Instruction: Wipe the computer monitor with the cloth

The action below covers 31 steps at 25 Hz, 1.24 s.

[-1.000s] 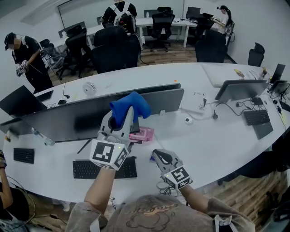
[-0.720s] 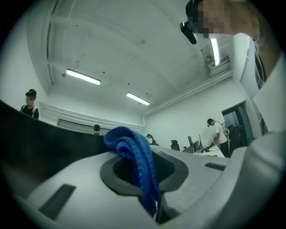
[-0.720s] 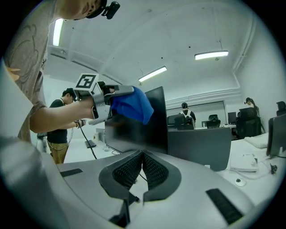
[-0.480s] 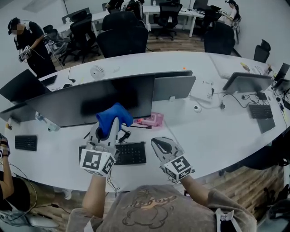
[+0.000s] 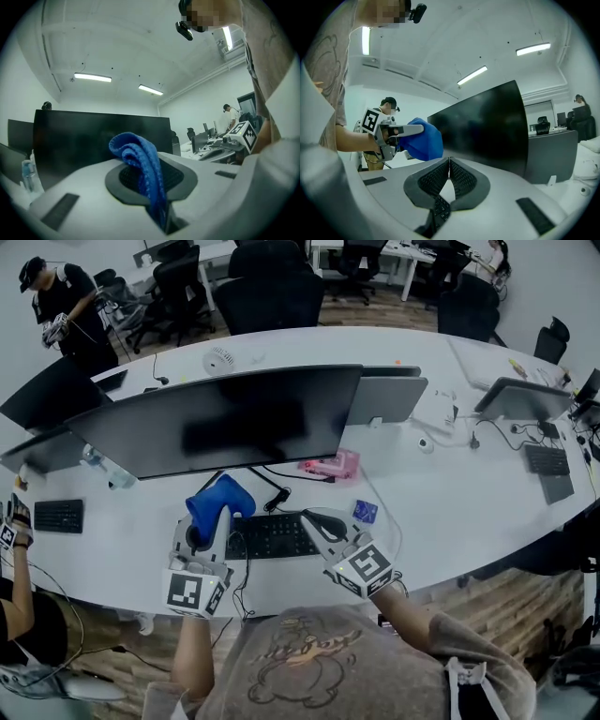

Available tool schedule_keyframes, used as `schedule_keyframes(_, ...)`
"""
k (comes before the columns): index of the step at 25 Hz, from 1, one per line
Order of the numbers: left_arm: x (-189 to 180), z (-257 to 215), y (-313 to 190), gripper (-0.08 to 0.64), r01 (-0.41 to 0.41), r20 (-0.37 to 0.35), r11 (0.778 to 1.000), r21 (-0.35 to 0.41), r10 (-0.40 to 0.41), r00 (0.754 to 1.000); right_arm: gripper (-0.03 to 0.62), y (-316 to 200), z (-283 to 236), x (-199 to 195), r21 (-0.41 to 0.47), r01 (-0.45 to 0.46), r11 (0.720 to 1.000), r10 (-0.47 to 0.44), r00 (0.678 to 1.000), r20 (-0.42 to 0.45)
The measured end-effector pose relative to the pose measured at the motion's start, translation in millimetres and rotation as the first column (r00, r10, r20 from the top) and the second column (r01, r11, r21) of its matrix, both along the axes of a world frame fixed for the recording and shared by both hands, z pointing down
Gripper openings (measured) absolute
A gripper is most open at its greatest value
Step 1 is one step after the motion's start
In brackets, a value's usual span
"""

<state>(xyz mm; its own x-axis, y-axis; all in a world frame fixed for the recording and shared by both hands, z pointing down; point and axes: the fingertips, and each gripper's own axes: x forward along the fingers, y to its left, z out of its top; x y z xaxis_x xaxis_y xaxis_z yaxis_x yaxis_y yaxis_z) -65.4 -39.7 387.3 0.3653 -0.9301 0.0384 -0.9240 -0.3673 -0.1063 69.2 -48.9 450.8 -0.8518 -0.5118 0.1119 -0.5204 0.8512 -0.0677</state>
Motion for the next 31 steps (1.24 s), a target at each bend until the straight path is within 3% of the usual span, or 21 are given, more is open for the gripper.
schedule_keyframes(8, -24, 33, 22, 0.048, 0.039, -0.029, 0.997, -0.061, -0.041, 0.999, 0.020, 12, 7, -18, -0.015, 0.011, 1.000, -0.011, 0.999, -0.034)
schedule_keyframes(24, -13, 57, 26, 0.048, 0.003, -0.073, 0.994, -0.106, -0.011, 0.997, 0.020, 14, 3, -17, 0.016, 0.049, 0.999, -0.047, 0.996, -0.076)
schedule_keyframes(31, -20, 59, 26, 0.048, 0.037, -0.087, 0.994, -0.102, -0.046, 0.995, 0.021, -2, 5, -9, 0.039, 0.067, 0.997, -0.062, 0.992, -0.112)
